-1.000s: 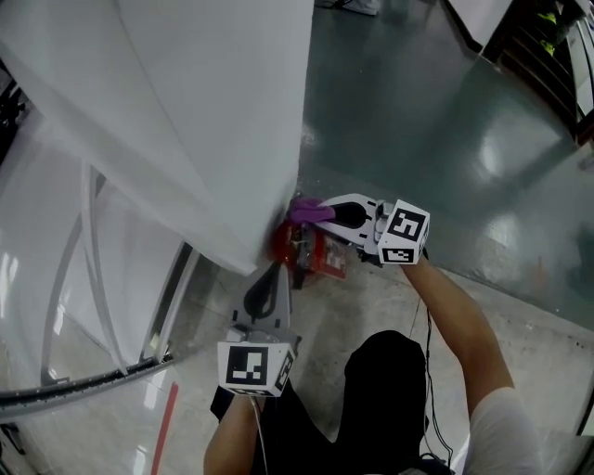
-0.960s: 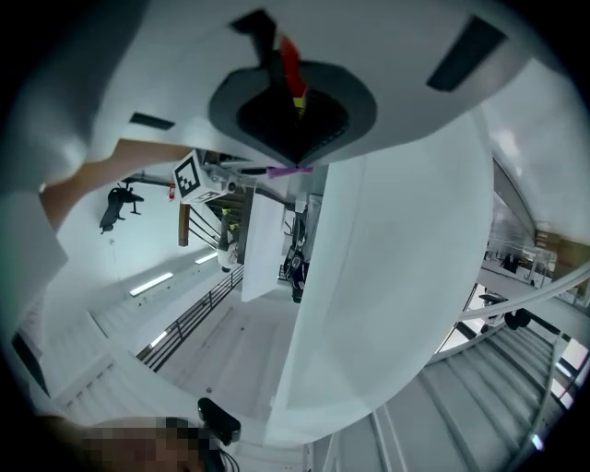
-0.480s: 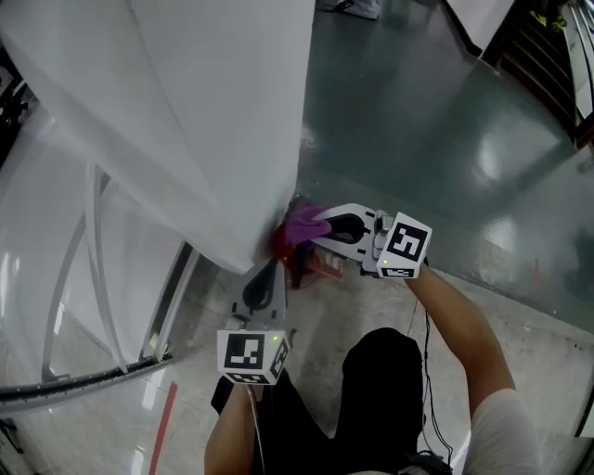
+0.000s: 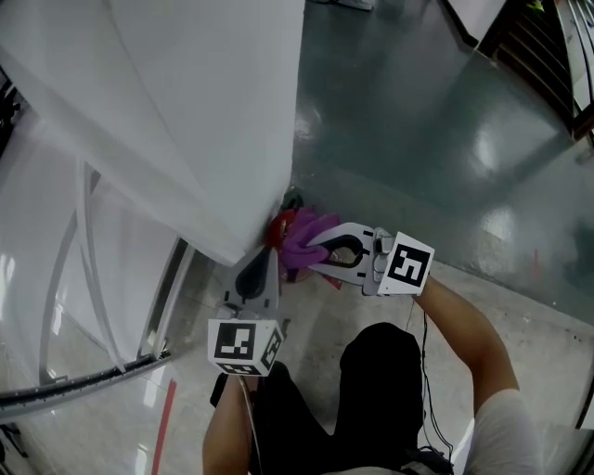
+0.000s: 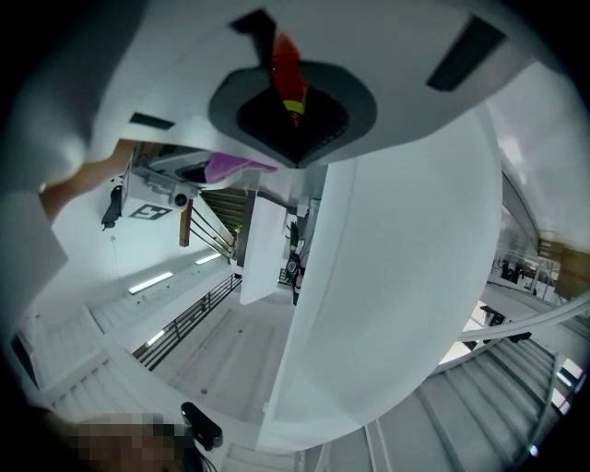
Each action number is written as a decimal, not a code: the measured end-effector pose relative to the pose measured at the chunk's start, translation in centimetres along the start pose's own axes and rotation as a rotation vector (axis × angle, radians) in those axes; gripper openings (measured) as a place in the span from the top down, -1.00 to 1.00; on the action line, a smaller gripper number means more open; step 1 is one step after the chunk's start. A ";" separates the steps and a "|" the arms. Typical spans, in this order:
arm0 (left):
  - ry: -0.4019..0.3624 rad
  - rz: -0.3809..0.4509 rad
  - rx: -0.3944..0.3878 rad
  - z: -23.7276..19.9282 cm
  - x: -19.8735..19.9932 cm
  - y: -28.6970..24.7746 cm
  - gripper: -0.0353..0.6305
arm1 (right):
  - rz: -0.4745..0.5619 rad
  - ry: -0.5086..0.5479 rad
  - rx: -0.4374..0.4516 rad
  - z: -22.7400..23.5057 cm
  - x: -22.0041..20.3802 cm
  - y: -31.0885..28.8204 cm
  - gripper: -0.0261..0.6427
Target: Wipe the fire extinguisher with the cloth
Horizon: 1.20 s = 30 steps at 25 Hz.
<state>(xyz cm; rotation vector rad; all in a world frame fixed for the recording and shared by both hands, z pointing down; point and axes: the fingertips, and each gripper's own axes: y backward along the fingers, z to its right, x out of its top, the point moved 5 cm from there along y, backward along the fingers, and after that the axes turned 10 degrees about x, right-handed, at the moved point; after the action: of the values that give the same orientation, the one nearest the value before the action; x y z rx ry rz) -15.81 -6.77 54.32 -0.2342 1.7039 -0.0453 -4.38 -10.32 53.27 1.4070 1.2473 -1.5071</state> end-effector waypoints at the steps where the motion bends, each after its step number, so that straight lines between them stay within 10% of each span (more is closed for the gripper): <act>1: 0.004 -0.005 -0.001 0.0 -0.3 0.0 0.88 | 0.001 -0.003 0.003 -0.5 0.0 0.0 0.75; 21: 0.014 -0.007 -0.012 -0.3 -1.1 -0.1 0.88 | 0.109 -0.121 0.052 -6.4 -2.9 -0.2 0.75; 30: -0.020 -0.010 -0.040 0.0 -0.5 -0.8 0.88 | 0.401 -0.352 -0.268 -2.6 -4.5 9.8 0.75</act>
<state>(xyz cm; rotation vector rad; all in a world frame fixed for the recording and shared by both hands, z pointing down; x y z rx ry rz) -15.67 -7.42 54.92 -0.2717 1.6845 -0.0160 6.28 -11.03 56.15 1.0796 0.8514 -1.1949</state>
